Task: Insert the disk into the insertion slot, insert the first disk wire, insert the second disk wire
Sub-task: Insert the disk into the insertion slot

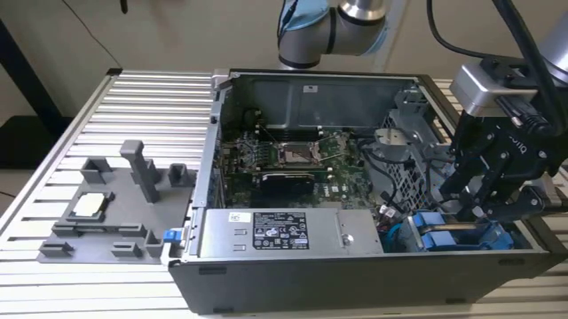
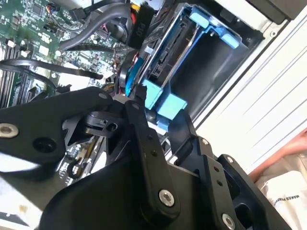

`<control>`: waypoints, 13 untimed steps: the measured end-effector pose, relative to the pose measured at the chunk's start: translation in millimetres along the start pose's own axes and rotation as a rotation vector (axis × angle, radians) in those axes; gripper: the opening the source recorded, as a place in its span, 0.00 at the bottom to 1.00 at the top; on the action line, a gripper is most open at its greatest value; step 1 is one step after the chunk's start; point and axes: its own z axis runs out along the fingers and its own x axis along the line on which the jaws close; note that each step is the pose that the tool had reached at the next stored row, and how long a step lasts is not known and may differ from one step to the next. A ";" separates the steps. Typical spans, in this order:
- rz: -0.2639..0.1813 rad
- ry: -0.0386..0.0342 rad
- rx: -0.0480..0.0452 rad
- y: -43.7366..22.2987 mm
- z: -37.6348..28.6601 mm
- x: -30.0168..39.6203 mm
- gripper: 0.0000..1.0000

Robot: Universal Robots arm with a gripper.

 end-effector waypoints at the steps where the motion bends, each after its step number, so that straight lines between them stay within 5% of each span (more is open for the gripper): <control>1: 0.000 0.0000 0.0000 0.0 0.0 0.0 0.47; 9: 0.001 0.0127 -0.0006 0.6 -13.7 -1.9 0.47; 13: 0.001 0.0112 0.0023 0.8 -17.2 -4.1 0.47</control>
